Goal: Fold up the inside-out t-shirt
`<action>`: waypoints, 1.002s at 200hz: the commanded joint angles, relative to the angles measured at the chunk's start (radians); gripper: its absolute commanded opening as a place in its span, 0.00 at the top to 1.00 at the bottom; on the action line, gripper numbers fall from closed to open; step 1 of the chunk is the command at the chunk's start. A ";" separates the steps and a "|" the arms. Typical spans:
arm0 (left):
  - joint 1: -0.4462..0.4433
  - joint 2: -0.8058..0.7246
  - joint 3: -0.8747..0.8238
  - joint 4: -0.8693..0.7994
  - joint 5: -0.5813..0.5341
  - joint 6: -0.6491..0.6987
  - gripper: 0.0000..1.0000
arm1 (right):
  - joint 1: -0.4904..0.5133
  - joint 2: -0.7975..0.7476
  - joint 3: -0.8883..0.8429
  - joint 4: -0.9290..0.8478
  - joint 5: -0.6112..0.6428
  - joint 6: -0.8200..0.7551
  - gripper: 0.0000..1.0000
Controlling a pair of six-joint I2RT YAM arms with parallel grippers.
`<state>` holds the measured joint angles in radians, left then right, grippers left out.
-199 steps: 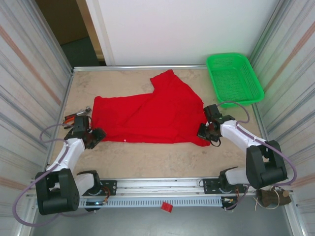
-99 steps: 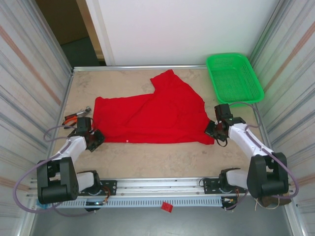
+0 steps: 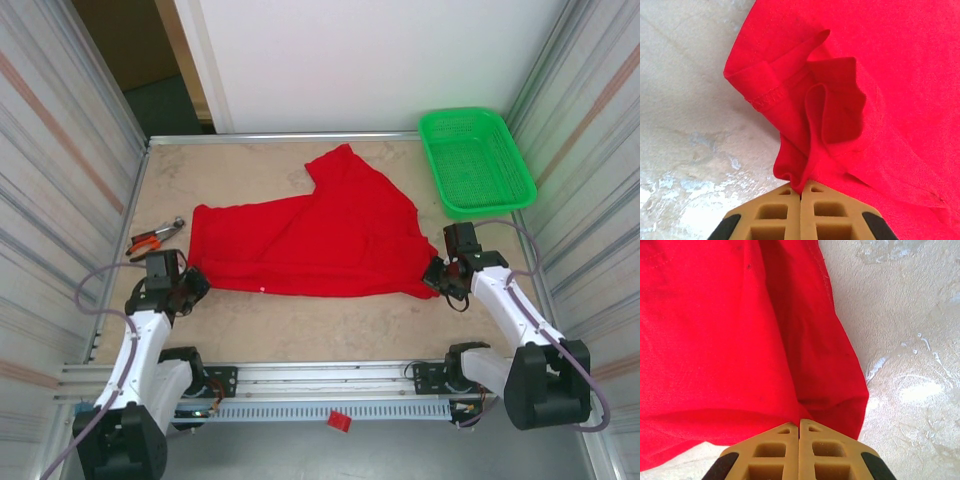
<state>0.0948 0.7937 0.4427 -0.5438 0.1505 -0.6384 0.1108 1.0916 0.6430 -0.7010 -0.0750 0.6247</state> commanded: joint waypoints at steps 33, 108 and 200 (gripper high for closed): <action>-0.002 0.002 -0.048 -0.049 0.039 -0.052 0.70 | -0.006 -0.034 -0.006 -0.049 0.021 0.030 0.91; 0.025 0.129 0.180 -0.021 -0.011 0.088 0.34 | -0.037 0.129 0.173 0.003 0.033 -0.090 0.46; 0.028 0.459 0.267 0.158 -0.012 0.165 0.34 | -0.075 0.449 0.285 0.122 -0.063 -0.141 0.43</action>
<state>0.1120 1.2415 0.6510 -0.4129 0.1562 -0.5362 0.0387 1.5105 0.9073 -0.6014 -0.1097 0.4953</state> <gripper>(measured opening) 0.662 0.569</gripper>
